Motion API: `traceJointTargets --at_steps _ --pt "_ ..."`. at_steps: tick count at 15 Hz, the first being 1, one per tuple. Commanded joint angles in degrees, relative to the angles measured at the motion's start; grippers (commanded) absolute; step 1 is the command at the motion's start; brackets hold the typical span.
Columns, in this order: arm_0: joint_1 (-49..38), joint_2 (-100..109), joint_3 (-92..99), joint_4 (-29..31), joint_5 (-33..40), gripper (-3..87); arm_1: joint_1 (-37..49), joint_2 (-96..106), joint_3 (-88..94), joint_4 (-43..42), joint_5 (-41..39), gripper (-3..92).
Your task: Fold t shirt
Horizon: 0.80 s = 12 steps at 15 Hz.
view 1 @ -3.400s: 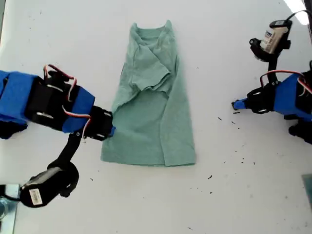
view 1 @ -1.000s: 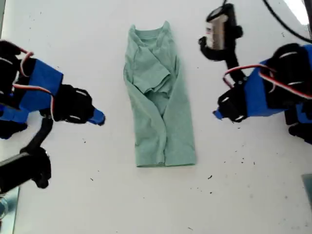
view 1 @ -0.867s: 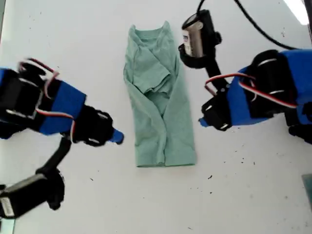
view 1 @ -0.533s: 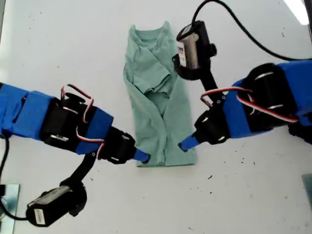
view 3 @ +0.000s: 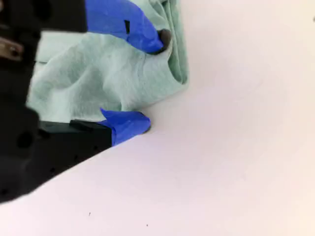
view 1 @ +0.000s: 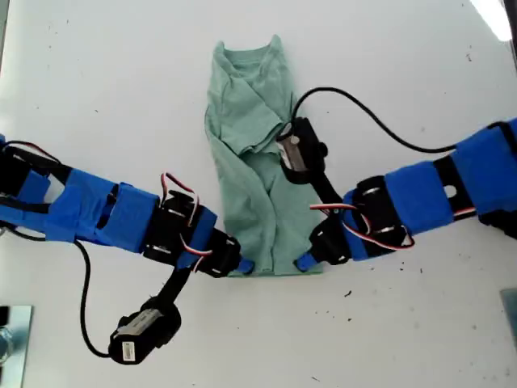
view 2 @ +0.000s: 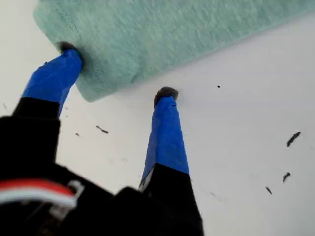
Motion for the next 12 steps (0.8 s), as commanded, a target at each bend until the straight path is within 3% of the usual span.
traceJointTargets --at_steps 1,2,3,4,6,12 --pt "-2.0 -2.3 -3.9 -1.3 0.1 21.8 -1.6 -0.8 5.5 -10.6 1.9 28.7" --pt "-2.5 -5.0 -4.7 -1.5 0.4 19.8 -1.8 -2.6 6.3 -12.3 2.5 26.1" --pt "-2.6 -7.0 -5.4 -1.8 1.1 15.2 -2.2 -4.3 6.3 -13.3 3.0 16.5" --pt "-2.4 -7.3 -5.4 -2.5 1.4 0.7 -2.5 -5.1 5.8 -13.3 3.9 2.7" --pt "-0.9 -4.5 -6.0 -2.8 2.1 -0.2 -2.9 -4.4 1.5 -9.4 2.3 2.7" --pt "6.9 7.6 -7.9 -2.6 5.9 -0.2 -9.3 -5.6 -36.4 21.9 -6.2 2.7"
